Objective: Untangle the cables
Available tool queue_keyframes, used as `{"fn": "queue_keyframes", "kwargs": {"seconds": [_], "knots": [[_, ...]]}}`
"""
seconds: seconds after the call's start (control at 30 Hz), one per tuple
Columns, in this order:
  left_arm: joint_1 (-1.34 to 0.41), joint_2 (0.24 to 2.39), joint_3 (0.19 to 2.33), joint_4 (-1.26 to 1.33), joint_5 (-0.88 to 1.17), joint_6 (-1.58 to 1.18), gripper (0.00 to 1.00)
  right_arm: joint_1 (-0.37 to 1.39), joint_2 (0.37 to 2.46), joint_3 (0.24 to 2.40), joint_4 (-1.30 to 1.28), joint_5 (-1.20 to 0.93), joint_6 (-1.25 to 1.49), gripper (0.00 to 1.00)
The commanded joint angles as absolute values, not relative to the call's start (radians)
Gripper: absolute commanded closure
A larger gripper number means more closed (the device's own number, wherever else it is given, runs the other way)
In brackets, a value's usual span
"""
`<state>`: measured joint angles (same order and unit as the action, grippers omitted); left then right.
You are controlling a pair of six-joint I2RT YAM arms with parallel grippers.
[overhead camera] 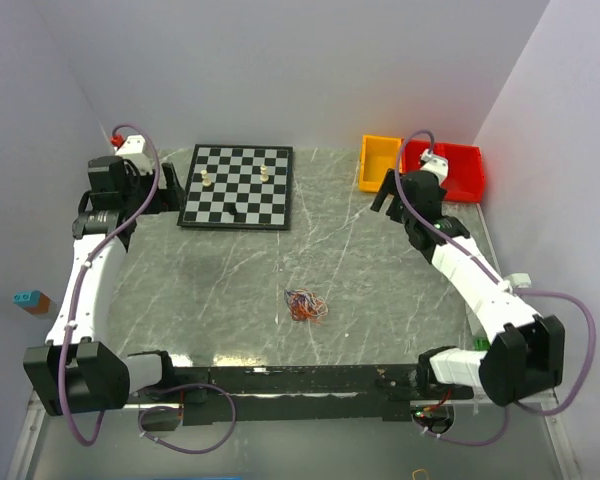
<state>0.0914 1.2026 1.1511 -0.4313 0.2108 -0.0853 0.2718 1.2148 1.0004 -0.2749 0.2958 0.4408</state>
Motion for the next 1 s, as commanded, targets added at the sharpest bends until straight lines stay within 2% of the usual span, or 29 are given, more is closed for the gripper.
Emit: {"fn": "queue_keyframes", "kwargs": {"seconds": [0.0,0.1,0.33,0.8,0.97], "knots": [[0.098,1.23,1.184,-0.422,0.209,-0.106,0.03,0.275,1.31,1.119,-0.348,0.377,0.451,0.0],[0.1,1.253,1.187,-0.436,0.251,-0.081,0.03,0.273,1.396,1.204,-0.385,0.454,0.483,0.0],[0.097,1.318,1.186,-0.446,0.357,-0.064,0.03,0.272,1.554,1.291,-0.298,0.544,0.48,0.0],[0.097,1.371,1.209,-0.459,0.417,-0.026,0.03,0.152,1.879,1.594,-0.409,0.529,0.505,0.03],[0.097,1.391,1.229,-0.462,0.433,-0.025,0.04,0.13,1.997,1.719,-0.413,0.522,0.439,0.05]]}}
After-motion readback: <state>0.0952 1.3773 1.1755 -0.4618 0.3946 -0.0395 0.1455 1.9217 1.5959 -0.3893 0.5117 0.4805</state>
